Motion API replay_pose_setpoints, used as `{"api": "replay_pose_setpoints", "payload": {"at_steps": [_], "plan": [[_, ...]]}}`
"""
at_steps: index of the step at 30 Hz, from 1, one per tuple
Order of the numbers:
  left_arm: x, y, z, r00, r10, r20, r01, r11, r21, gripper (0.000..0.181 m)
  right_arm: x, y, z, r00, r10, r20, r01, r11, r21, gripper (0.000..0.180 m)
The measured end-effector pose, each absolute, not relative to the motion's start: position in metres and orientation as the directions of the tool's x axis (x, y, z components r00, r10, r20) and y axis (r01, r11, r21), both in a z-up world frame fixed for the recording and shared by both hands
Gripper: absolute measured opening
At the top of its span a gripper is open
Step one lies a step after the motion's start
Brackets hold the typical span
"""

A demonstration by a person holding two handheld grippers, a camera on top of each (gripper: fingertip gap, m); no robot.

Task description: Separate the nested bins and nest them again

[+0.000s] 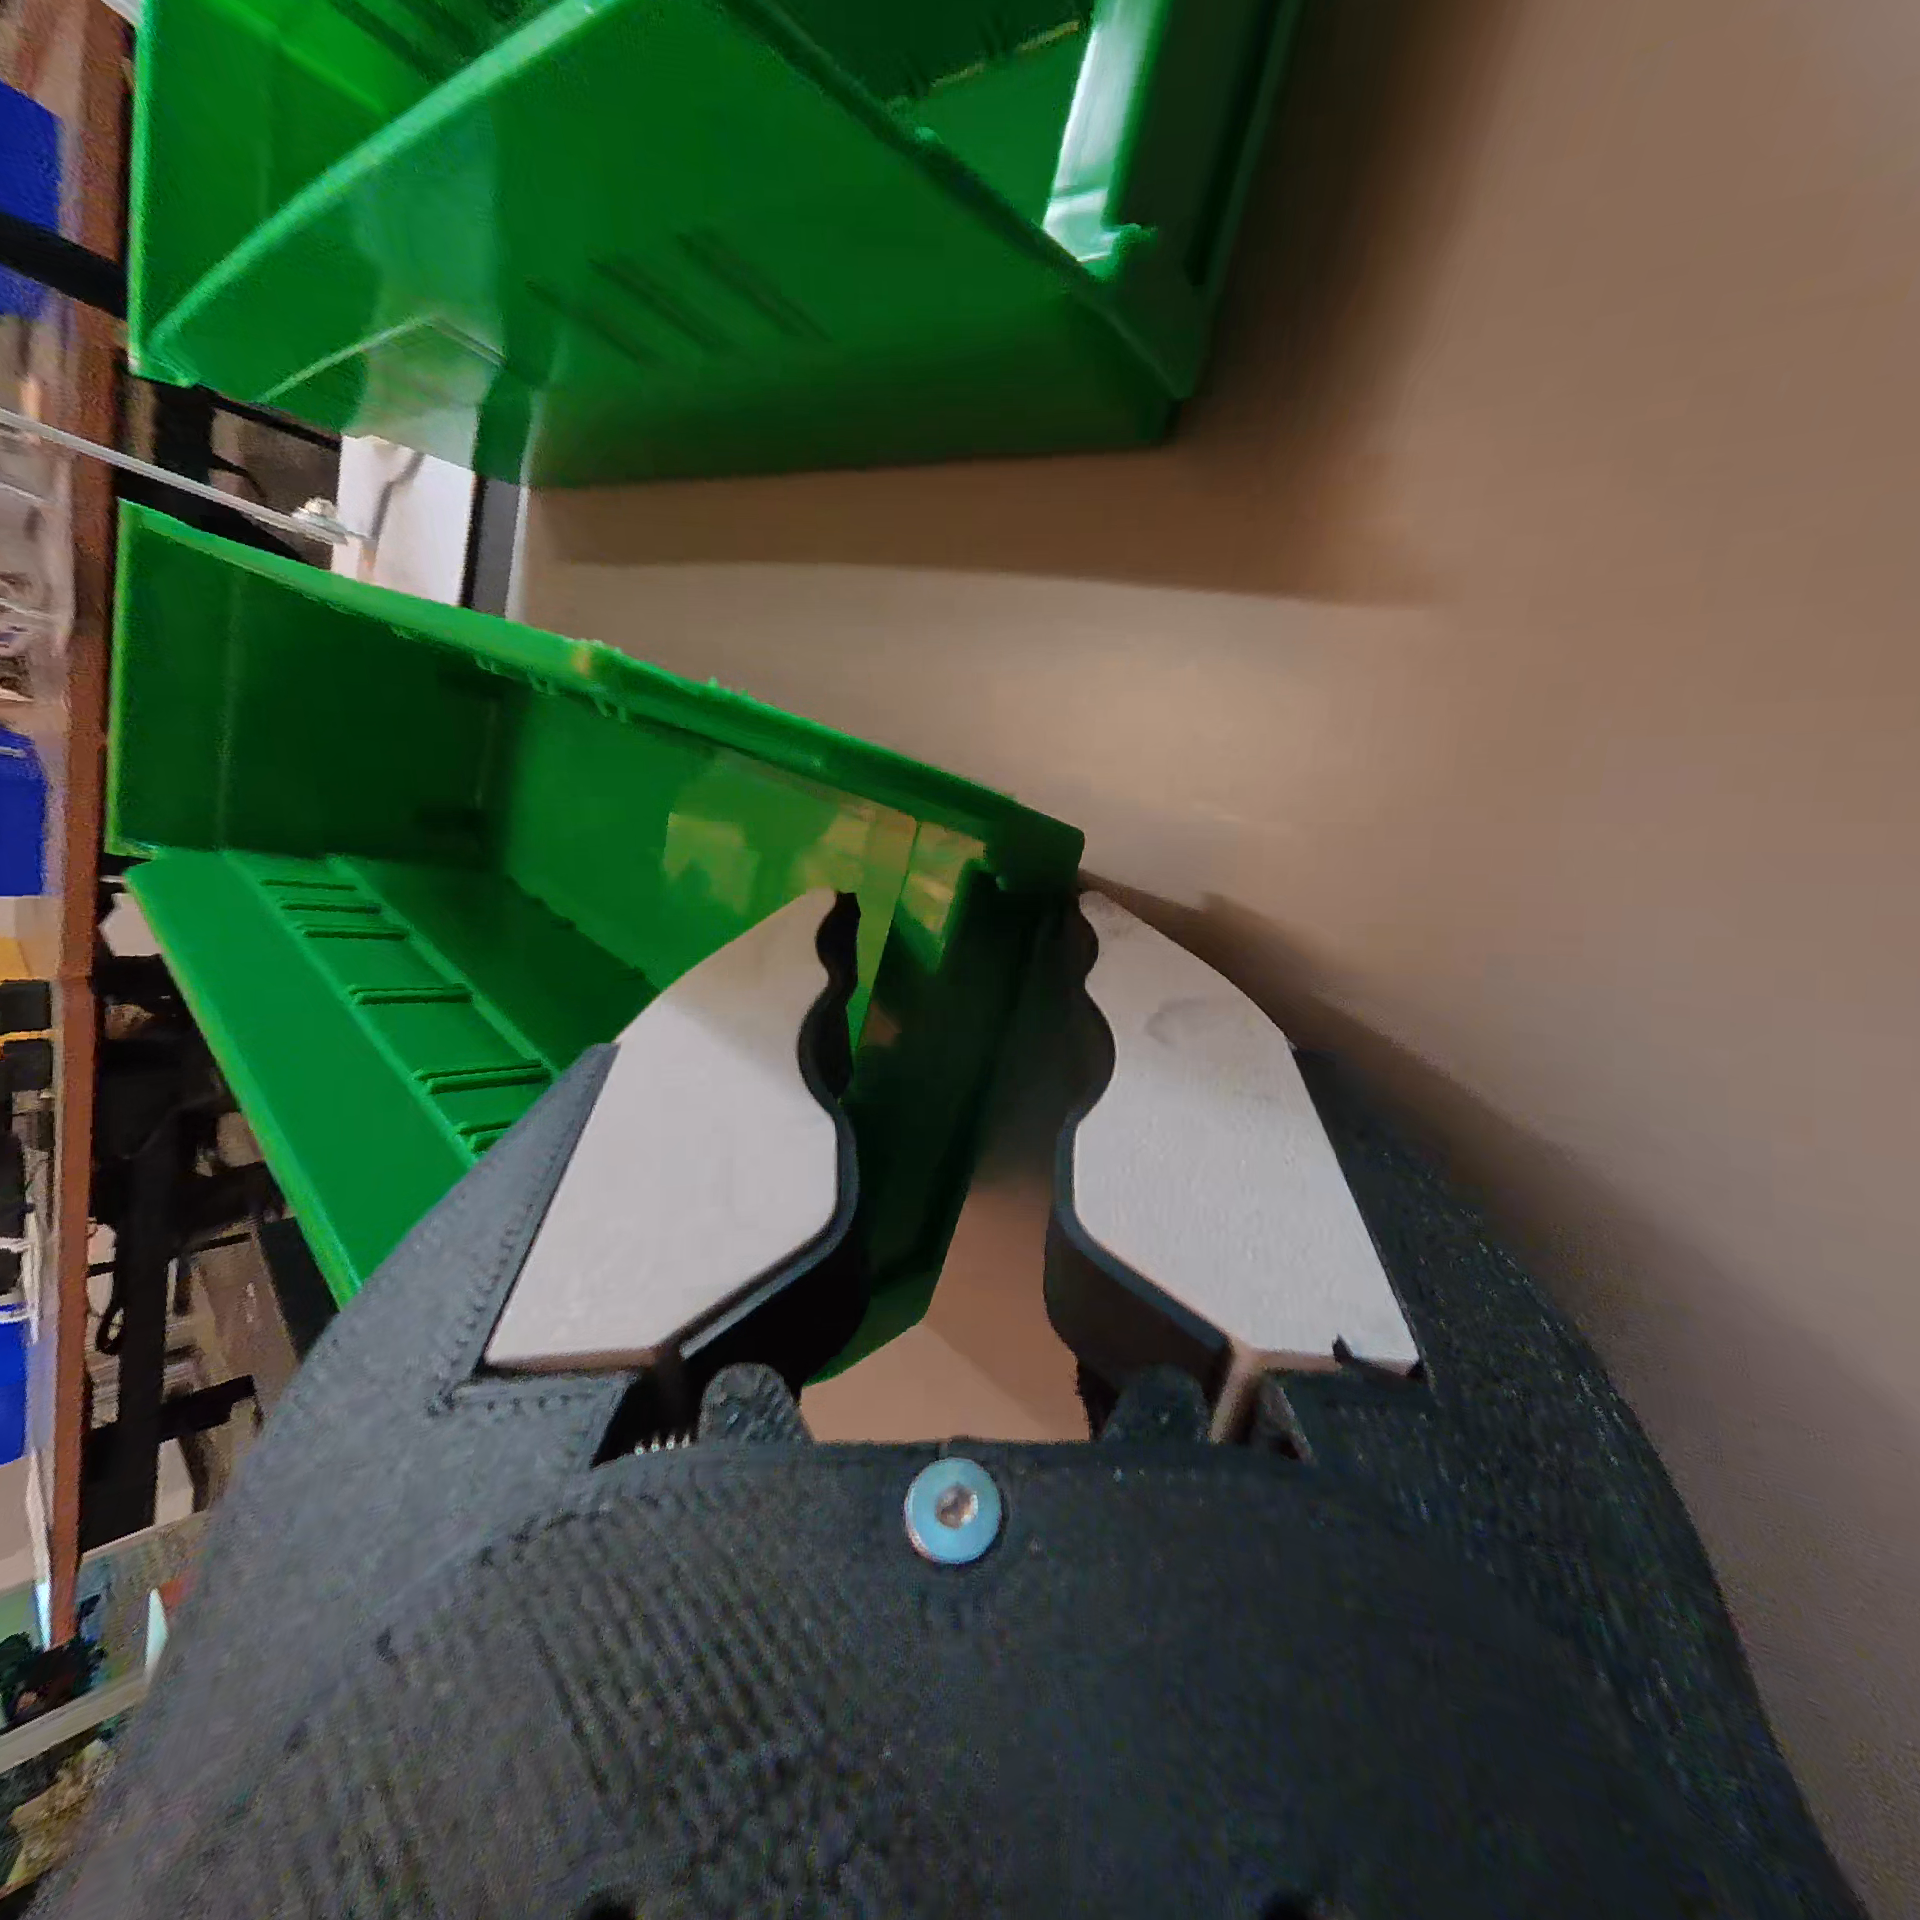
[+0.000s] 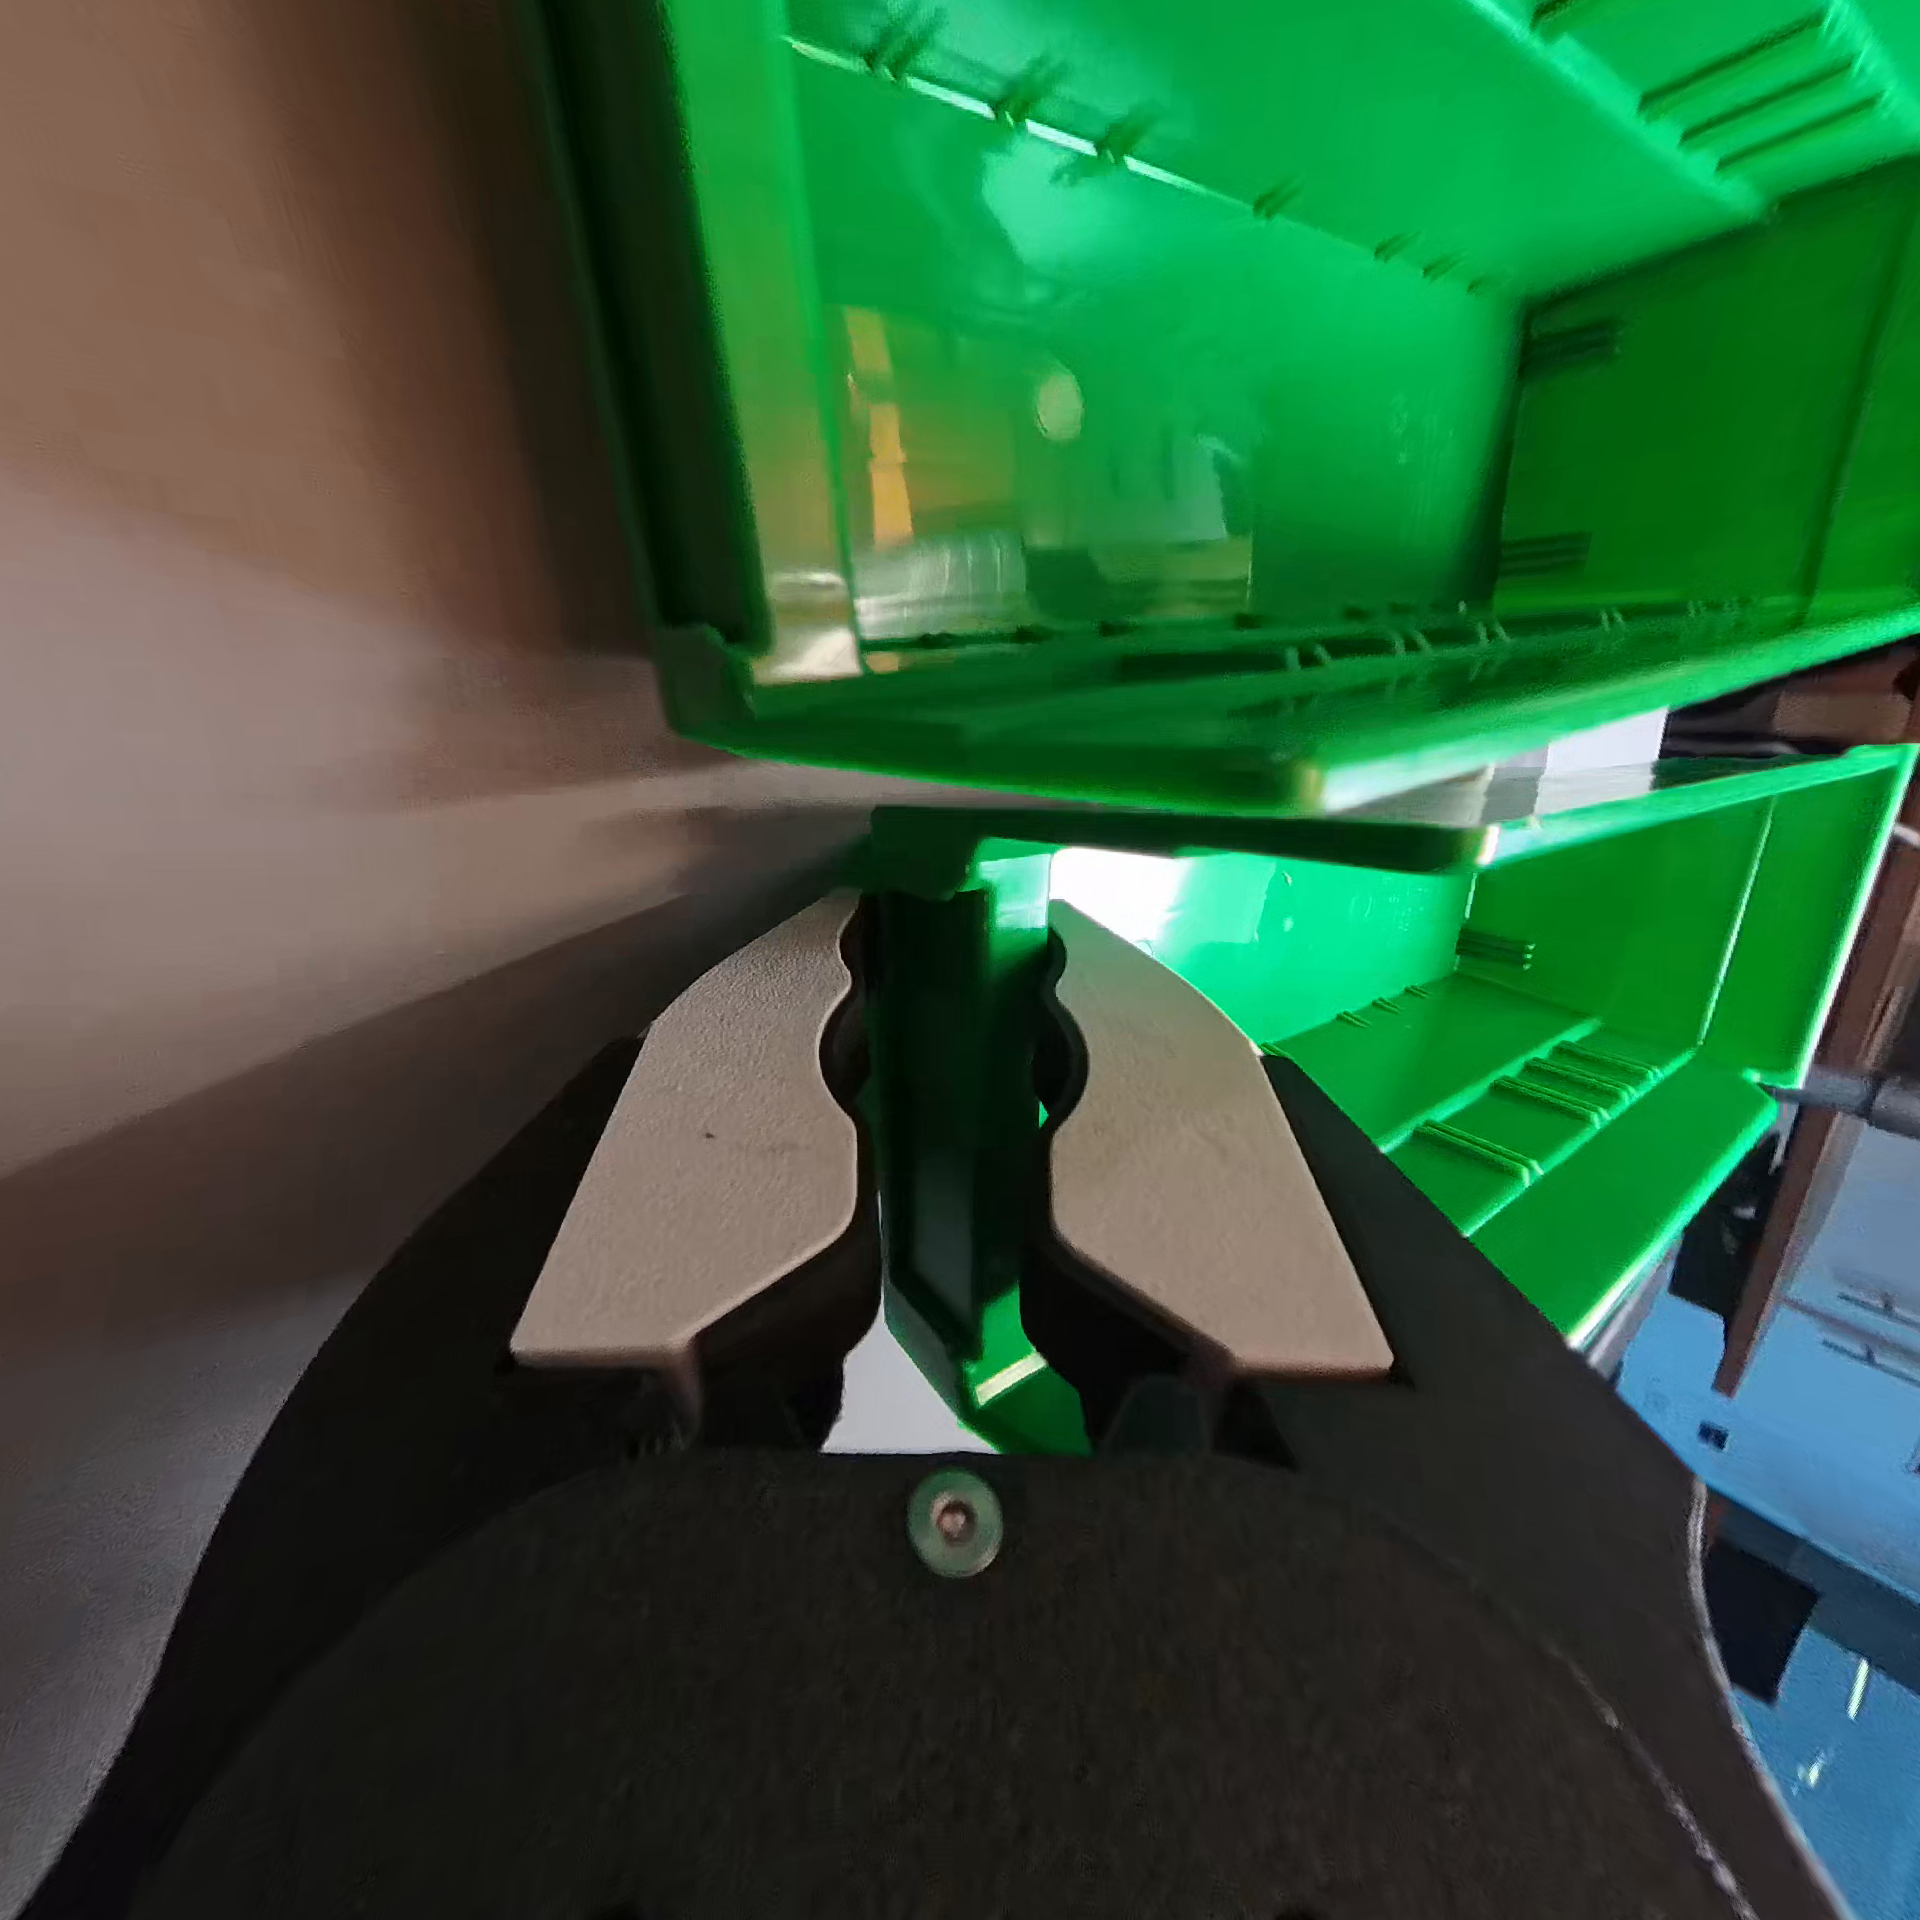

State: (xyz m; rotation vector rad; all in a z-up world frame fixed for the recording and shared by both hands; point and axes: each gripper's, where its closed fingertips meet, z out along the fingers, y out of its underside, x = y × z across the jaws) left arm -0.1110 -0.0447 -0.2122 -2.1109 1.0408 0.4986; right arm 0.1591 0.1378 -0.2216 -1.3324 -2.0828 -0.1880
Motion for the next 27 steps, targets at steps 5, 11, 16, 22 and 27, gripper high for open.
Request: {"api": "replay_pose_setpoints", "payload": {"at_steps": [5,11,16,22,27], "plan": [[-0.121,-0.043,-0.209,0.617,-0.468,-0.632,-0.785,-0.424,-0.452,0.036,0.152,0.122,-0.221,-0.322,0.733,0.599,0.812,0.539,-0.222,0.028],[-0.136,-0.040,-0.205,0.655,-0.414,-0.632,-0.752,-0.436,-0.494,0.034,0.151,0.121,-0.221,-0.329,0.725,0.605,0.799,0.555,-0.230,0.028],[-0.141,-0.041,-0.205,0.627,-0.411,-0.662,-0.775,-0.417,-0.476,0.034,0.150,0.120,-0.218,-0.248,0.745,0.620,0.809,0.512,-0.291,0.032],[-0.142,-0.042,-0.197,0.543,-0.396,-0.740,-0.833,-0.366,-0.415,0.032,0.152,0.097,-0.181,0.005,0.850,0.526,0.723,0.360,-0.589,0.046],[-0.137,-0.040,-0.164,0.502,-0.339,-0.795,-0.857,-0.314,-0.408,0.031,0.164,0.086,-0.155,0.261,0.882,0.391,0.579,0.181,-0.795,0.043]]}}
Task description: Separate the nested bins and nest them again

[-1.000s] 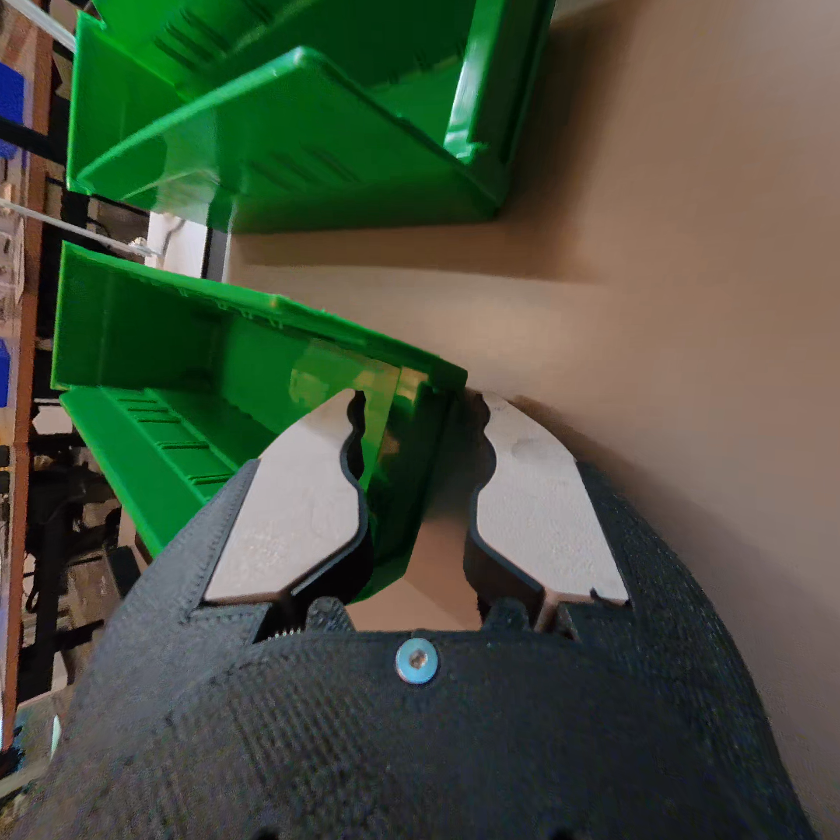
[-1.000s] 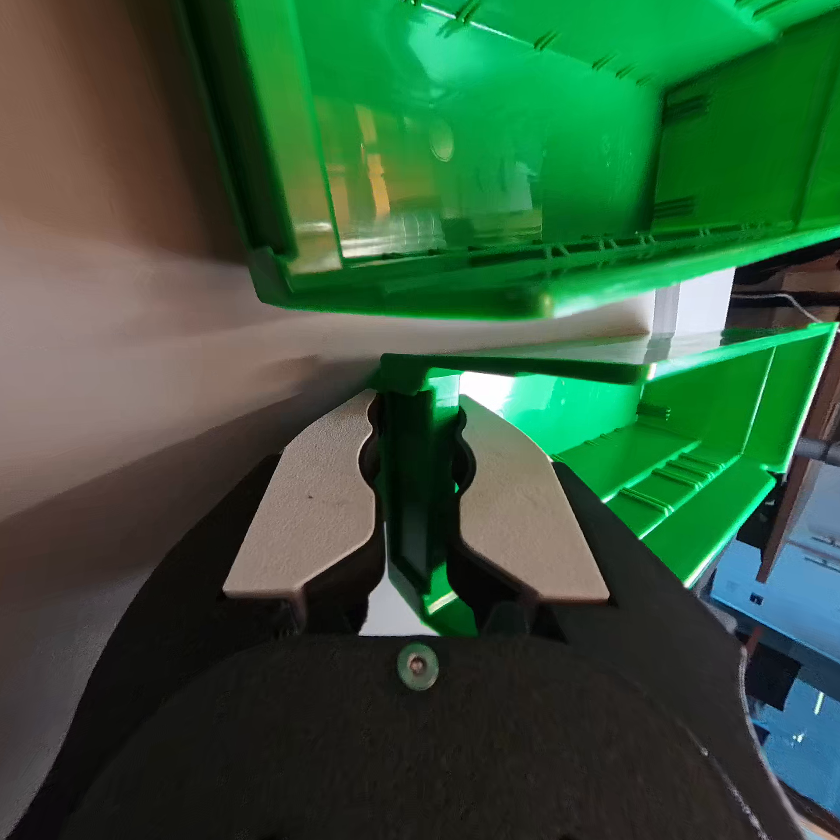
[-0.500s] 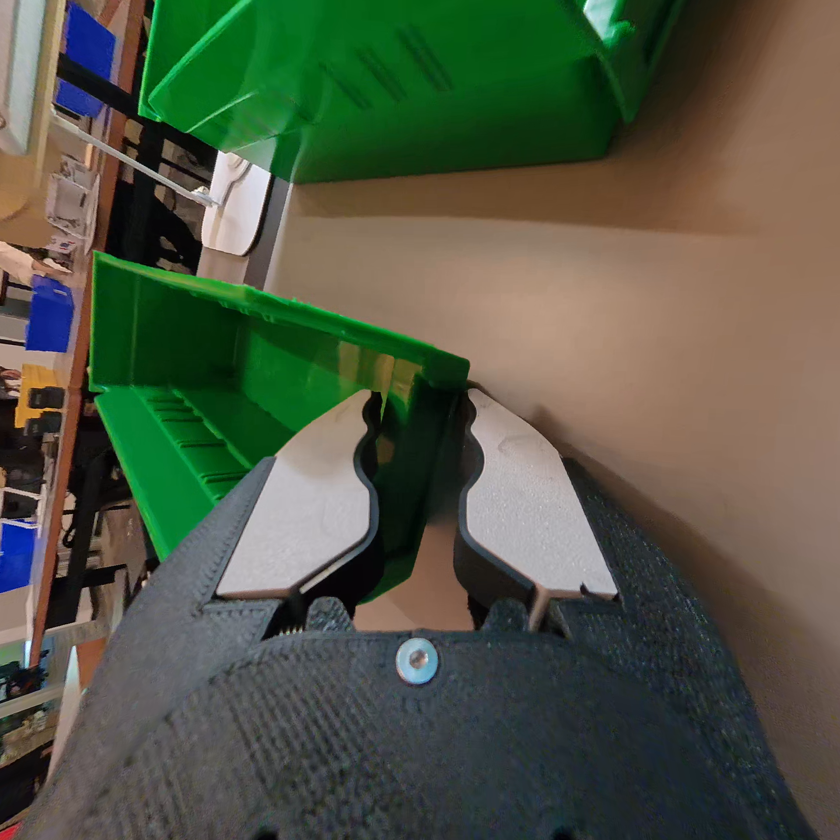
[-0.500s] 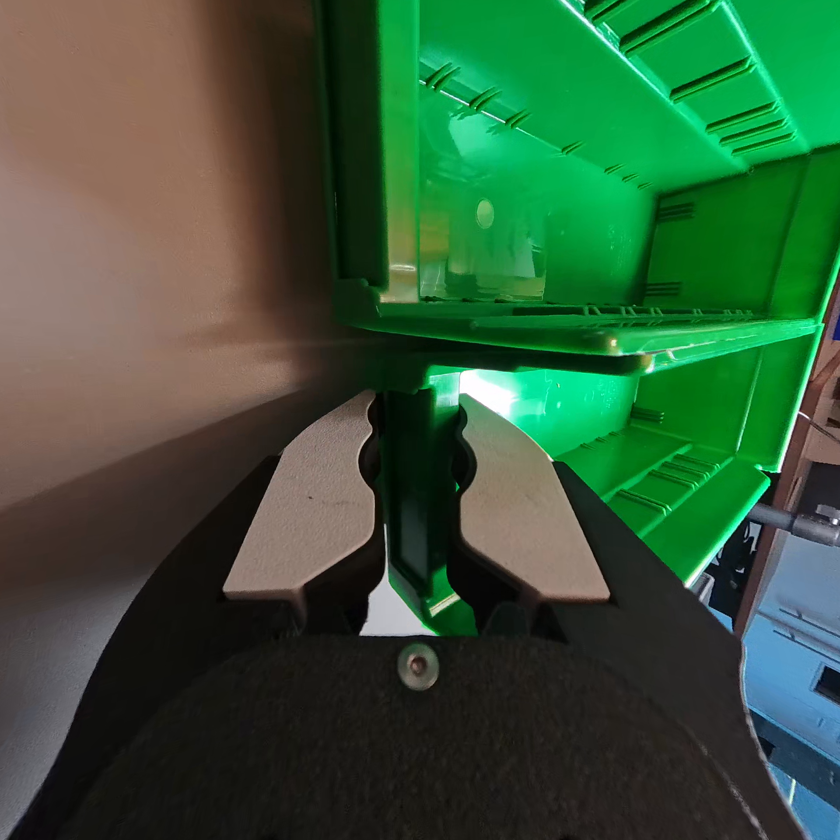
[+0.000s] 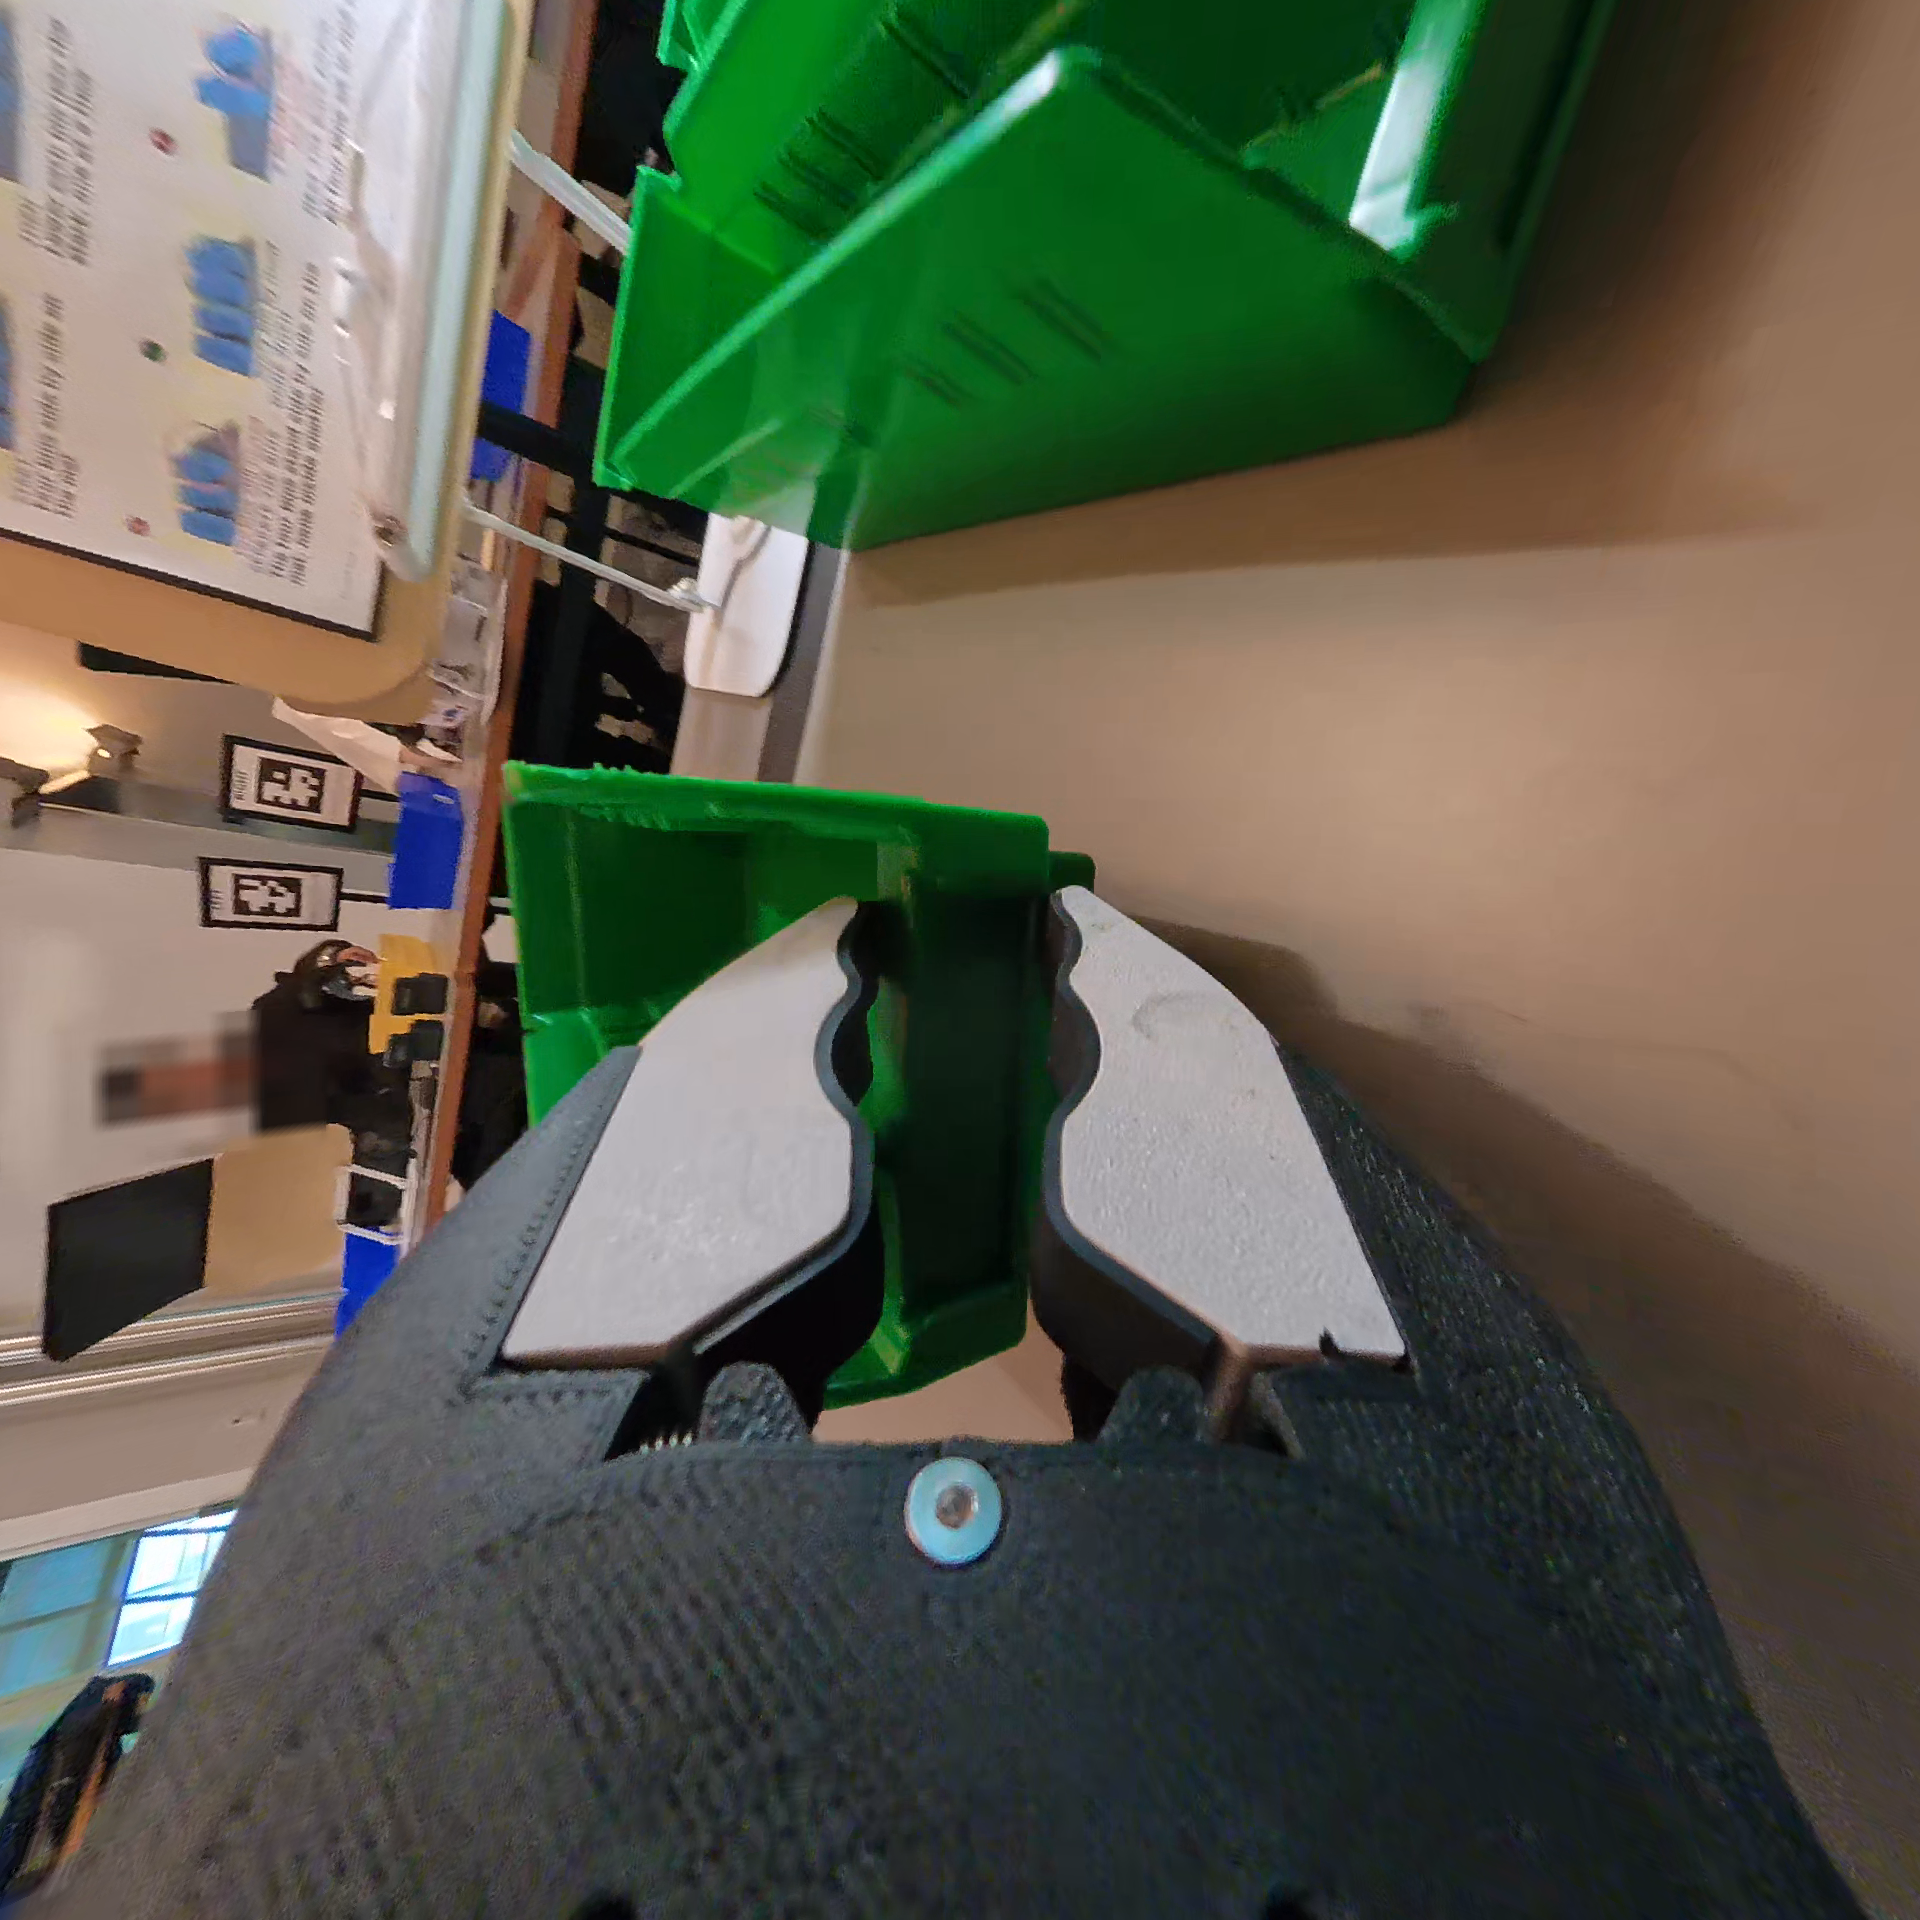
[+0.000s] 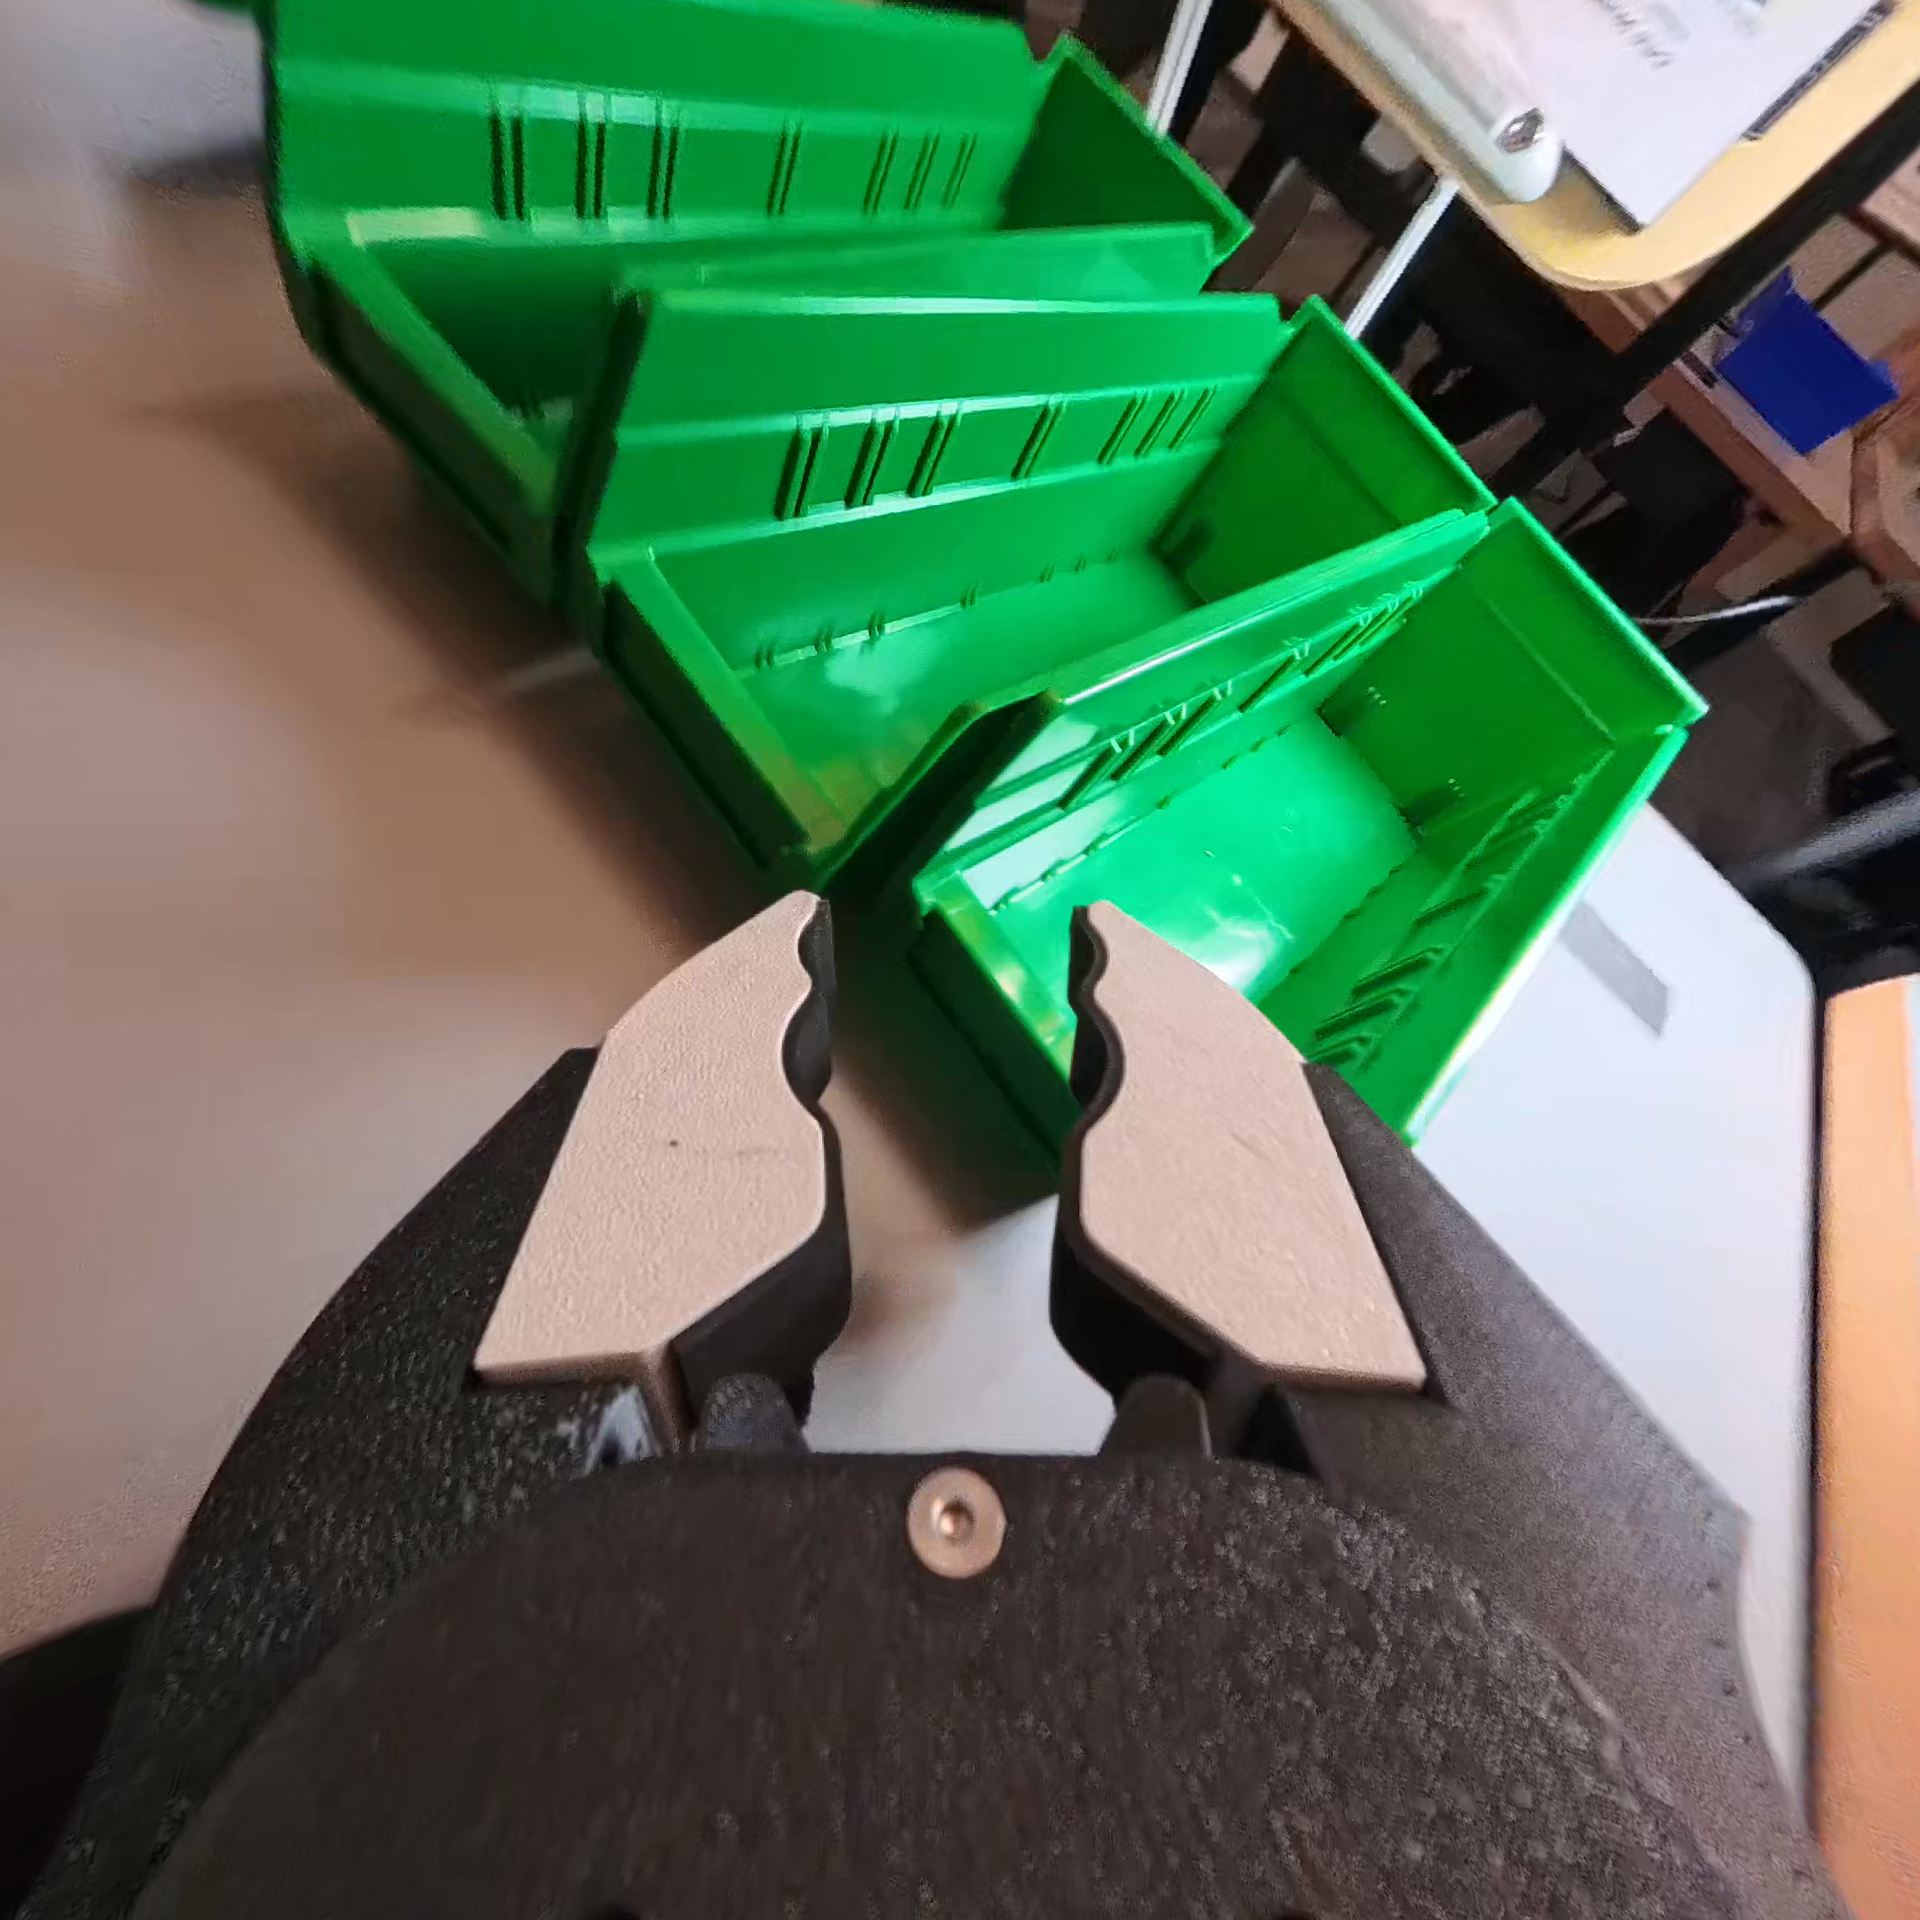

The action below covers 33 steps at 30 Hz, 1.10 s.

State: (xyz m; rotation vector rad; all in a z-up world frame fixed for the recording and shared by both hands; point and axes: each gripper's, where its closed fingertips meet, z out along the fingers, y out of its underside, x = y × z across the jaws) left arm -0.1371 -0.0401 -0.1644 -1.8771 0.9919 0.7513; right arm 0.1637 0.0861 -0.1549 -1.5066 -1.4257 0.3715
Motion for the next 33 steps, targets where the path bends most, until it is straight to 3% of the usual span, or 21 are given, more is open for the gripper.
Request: {"api": "replay_pose_setpoints", "payload": {"at_steps": [4,17,33], "plan": [[-0.134,-0.040,-0.138,0.473,-0.301,-0.828,-0.874,-0.277,-0.399,0.029,0.167,0.078,-0.150,0.346,0.890,0.298,0.461,0.116,-0.880,0.040],[-0.112,-0.034,-0.093,0.393,-0.264,-0.881,-0.915,-0.201,-0.349,0.027,0.165,0.078,-0.158,0.371,0.869,0.327,0.418,0.158,-0.895,0.036],[-0.123,-0.036,-0.177,0.485,-0.538,-0.689,-0.871,-0.370,-0.323,0.029,0.162,0.068,-0.161,0.326,0.883,0.338,0.414,0.188,-0.891,0.032]]}}
